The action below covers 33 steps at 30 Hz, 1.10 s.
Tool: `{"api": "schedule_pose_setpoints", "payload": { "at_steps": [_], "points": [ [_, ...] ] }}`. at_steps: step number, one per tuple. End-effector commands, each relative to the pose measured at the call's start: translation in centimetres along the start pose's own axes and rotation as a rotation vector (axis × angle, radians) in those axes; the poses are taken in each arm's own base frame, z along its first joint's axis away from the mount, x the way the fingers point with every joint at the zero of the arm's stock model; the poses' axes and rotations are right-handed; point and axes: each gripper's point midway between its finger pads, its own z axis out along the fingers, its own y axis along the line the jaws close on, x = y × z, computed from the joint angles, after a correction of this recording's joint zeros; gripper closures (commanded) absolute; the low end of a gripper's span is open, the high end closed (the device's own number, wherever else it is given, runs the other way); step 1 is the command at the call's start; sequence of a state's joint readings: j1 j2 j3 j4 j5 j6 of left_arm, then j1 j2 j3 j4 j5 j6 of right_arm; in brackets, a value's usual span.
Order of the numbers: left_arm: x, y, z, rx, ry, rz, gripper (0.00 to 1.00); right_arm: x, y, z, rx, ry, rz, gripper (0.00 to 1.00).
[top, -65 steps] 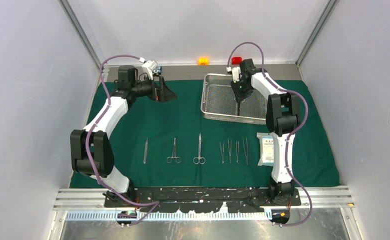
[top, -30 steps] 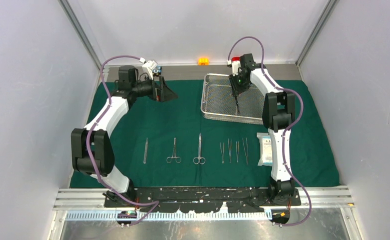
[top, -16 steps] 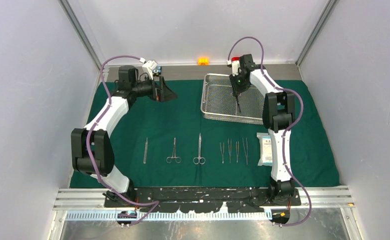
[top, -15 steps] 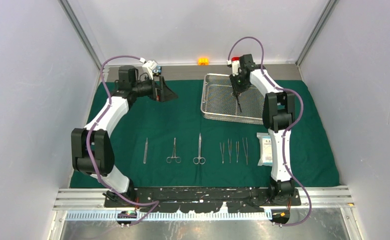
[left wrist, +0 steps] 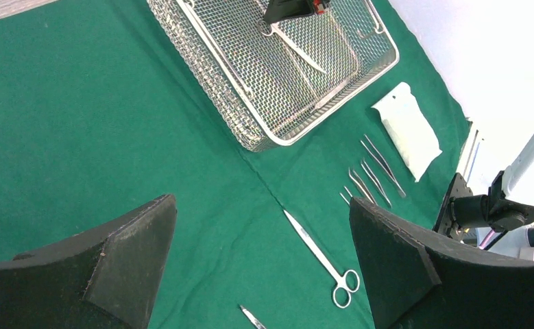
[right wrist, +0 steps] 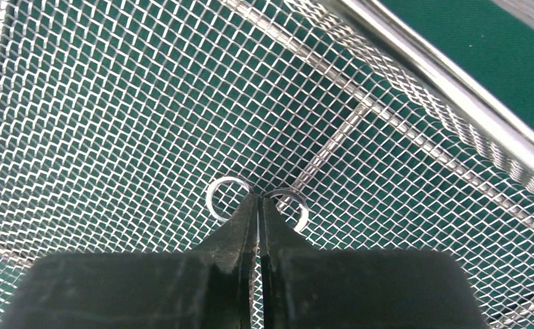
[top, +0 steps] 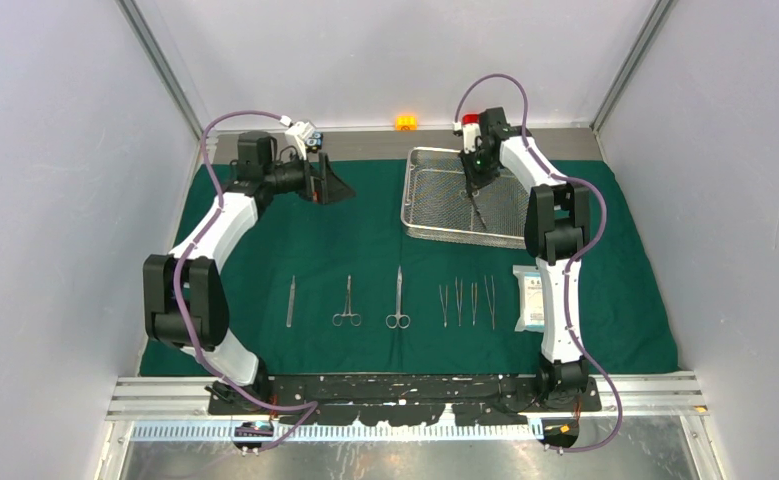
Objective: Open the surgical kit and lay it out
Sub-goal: Pick up the medical item from the container.
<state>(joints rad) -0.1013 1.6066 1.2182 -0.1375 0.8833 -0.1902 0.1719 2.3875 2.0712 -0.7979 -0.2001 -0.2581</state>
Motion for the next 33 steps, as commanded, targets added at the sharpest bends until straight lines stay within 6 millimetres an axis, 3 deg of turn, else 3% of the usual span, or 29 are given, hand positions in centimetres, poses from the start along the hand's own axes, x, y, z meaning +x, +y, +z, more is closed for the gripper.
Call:
{"api": "schedule_pose_setpoints", "payload": {
  "at_steps": [1,8,11,15,21,28,33],
  "points": [
    [-1.4,-0.1,-0.1,0.018,-0.033,0.056,0.0,-2.7,1.3,-2.5,-0.056,-0.073,-0.028,0.97],
    [-1.4,-0.1,0.0,0.022,-0.034,0.054,0.0,-4.5,1.9,-4.1,-0.076,-0.129,-0.05,0.99],
    [-1.3,-0.2,0.0,0.025,-0.033,0.053,0.0,-4.2,1.9,-4.5,-0.07,-0.12,-0.045,0.96],
    [-1.2,-0.3,-0.1,0.026,-0.033,0.056,0.0,-1.9,1.8,-4.6,-0.05,-0.06,-0.056,0.78],
    [-1.2,-0.3,0.0,0.033,-0.032,0.053,0.0,1.8,2.3,-5.1,-0.03,0.007,-0.089,0.63],
    [-1.0,-0.3,0.1,0.037,-0.035,0.042,0.0,5.2,2.6,-2.9,0.01,0.095,-0.131,0.6],
    [-0.9,-0.4,-0.1,0.037,-0.037,0.046,0.0,7.3,2.1,-1.1,0.025,0.162,-0.137,0.68]
  ]
}}
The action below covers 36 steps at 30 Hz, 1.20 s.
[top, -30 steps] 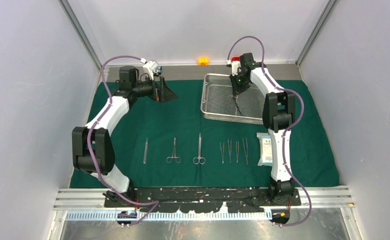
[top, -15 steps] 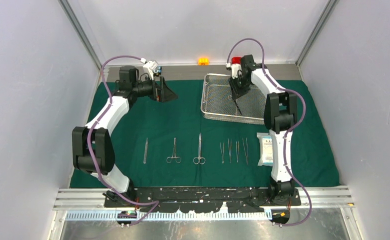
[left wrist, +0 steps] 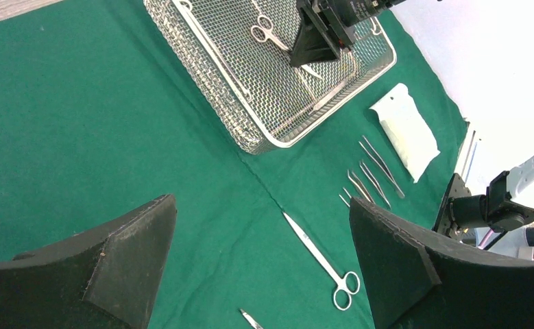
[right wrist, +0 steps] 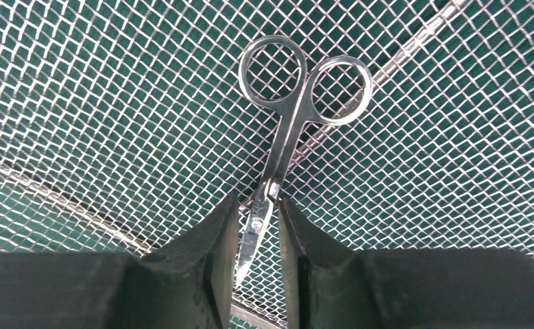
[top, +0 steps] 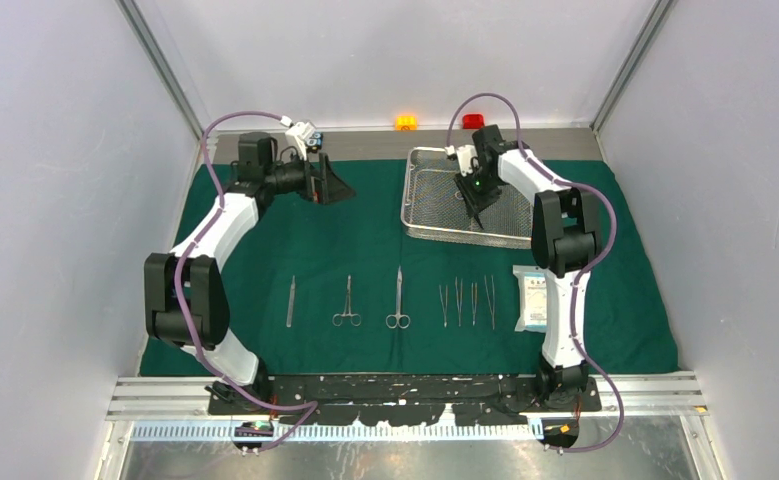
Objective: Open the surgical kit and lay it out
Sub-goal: Pick up the medical item from the container.
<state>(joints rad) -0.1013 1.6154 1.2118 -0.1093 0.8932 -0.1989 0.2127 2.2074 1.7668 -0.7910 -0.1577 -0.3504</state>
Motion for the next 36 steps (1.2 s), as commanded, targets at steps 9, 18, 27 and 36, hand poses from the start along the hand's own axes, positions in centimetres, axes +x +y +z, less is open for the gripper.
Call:
{"api": "schedule_pose_setpoints", "payload": {
  "at_steps": [9,18,27,36],
  "points": [
    [-1.0,-0.5,-0.2,0.031,-0.03,0.039,0.0,2.3,-0.8,2.4,0.008,0.104,-0.034,0.89],
    [-1.2,-0.1,0.2,0.031,-0.028,0.036,0.0,-2.1,-1.3,-1.7,0.028,-0.037,-0.055,1.0],
    [-1.0,0.2,0.4,0.033,-0.024,0.02,0.0,-5.6,-1.2,-5.3,0.032,-0.158,-0.065,1.0],
    [-1.0,0.1,0.4,0.035,-0.023,0.021,0.0,-6.2,-1.2,-4.9,0.027,-0.17,-0.062,0.99]
  ]
}}
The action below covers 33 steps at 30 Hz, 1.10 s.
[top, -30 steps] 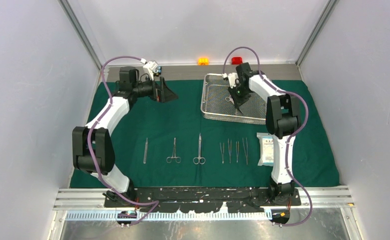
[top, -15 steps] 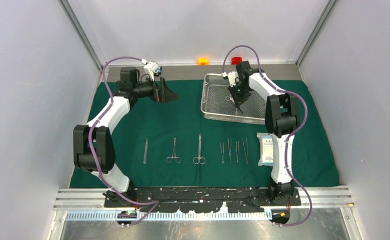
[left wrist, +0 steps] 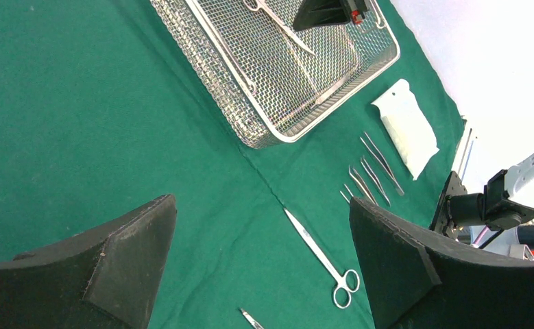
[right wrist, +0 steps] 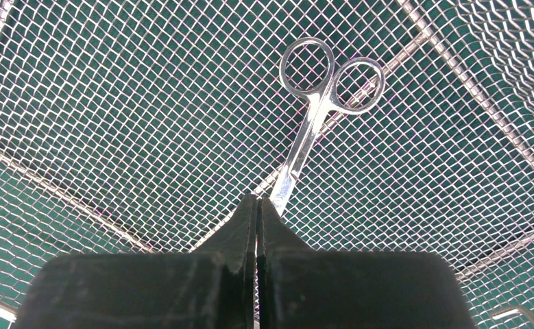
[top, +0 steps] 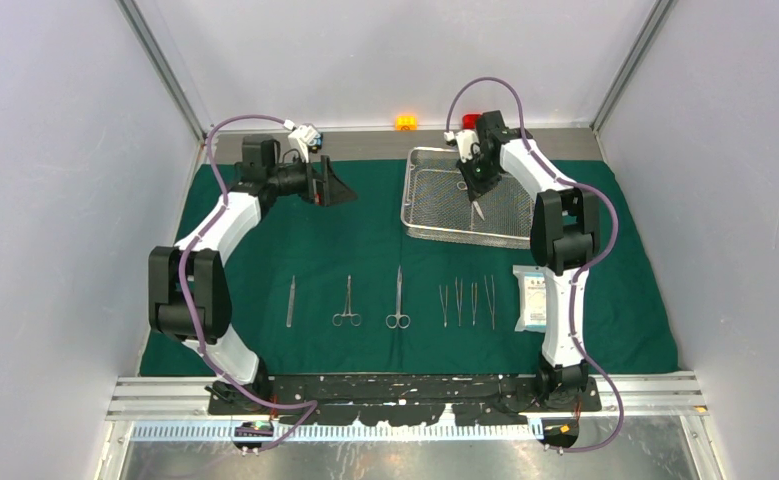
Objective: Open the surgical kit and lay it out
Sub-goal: Pick up the medical item from the container.
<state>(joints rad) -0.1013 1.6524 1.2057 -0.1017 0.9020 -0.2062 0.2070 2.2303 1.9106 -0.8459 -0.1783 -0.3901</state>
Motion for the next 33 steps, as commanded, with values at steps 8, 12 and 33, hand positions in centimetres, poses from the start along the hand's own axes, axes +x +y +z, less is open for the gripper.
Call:
{"api": "schedule_pose_setpoints", "payload": {
  "at_steps": [8,12,33],
  "points": [
    [-1.9,-0.7,-0.3,0.031,-0.043,0.05,0.0,-4.5,-2.1,-1.4,0.082,-0.125,0.02,0.68],
    [-1.8,-0.7,-0.3,0.031,-0.042,0.045,0.0,-5.0,-2.6,0.1,0.085,-0.113,0.033,0.62],
    [-1.7,-0.9,-0.3,0.041,-0.043,0.045,0.0,0.4,-2.4,5.5,0.031,0.082,0.066,0.73]
  ]
}}
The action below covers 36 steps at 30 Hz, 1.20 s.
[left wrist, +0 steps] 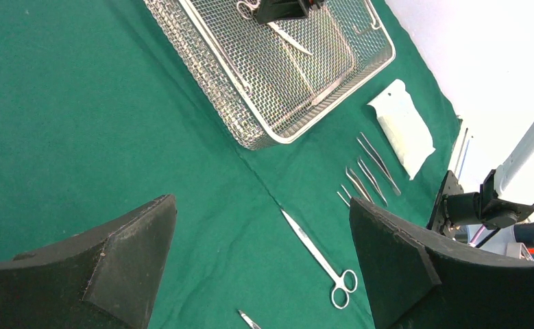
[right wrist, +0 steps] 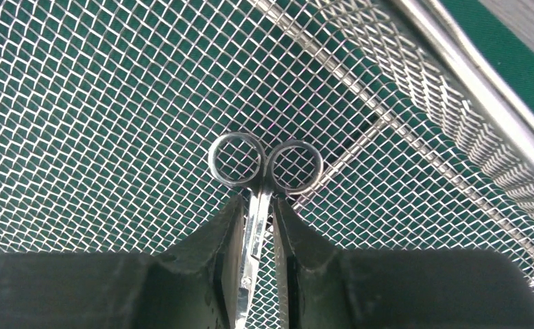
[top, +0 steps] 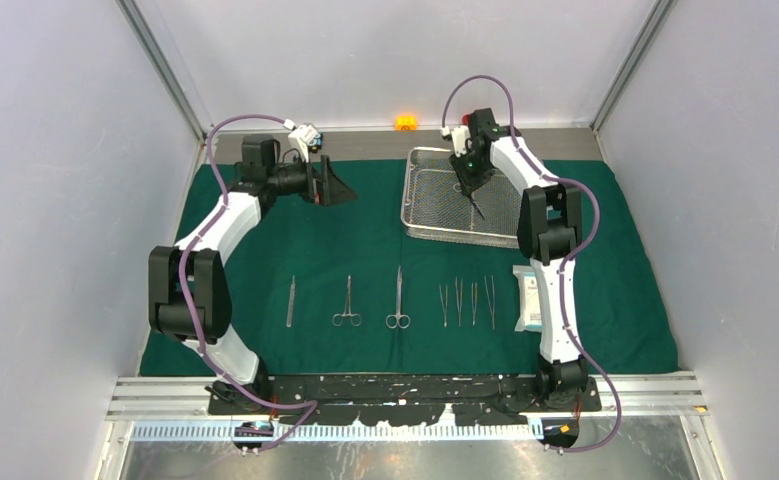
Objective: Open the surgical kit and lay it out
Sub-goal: Pick up the medical item from the container.
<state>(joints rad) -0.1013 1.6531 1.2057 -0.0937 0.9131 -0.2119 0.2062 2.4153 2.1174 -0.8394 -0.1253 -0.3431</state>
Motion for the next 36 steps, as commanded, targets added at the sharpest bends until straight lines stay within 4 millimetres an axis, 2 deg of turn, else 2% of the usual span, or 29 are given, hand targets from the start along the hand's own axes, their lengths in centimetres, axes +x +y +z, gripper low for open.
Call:
{"api": "schedule_pose_setpoints", "payload": {
  "at_steps": [1,5,8,17,23,27,29,32,36],
  "points": [
    [-1.6,-0.7,-0.3,0.03,-0.04,0.046,0.0,2.9,0.0,1.6,-0.033,0.105,0.019,0.76],
    [-1.6,-0.8,-0.2,0.036,-0.043,0.05,0.0,3.6,-0.1,2.1,-0.051,0.135,0.023,0.89],
    [-1.7,-0.7,-0.2,0.036,-0.044,0.05,0.0,2.8,0.2,1.7,-0.074,0.112,0.023,0.99],
    [-1.8,-0.7,-0.2,0.034,-0.047,0.047,0.0,-2.8,1.1,-2.5,-0.132,-0.07,-0.016,1.0],
    [-1.7,-0.6,-0.1,0.031,-0.044,0.037,0.0,-4.8,1.3,-4.9,-0.132,-0.154,-0.024,1.0],
    [-1.9,-0.7,-0.1,0.034,-0.046,0.037,0.0,-4.2,0.9,-5.0,-0.101,-0.129,-0.025,0.99],
    [-1.9,-0.7,-0.1,0.033,-0.047,0.038,0.0,-3.1,0.8,-4.9,-0.086,-0.099,-0.027,0.93],
    [-1.8,-0.7,-0.1,0.033,-0.045,0.039,0.0,-1.7,0.9,-5.7,-0.066,-0.07,-0.046,0.76],
    [-1.7,-0.7,0.0,0.038,-0.044,0.04,0.0,0.8,1.2,-6.2,-0.055,-0.022,-0.052,0.68]
  ]
}}
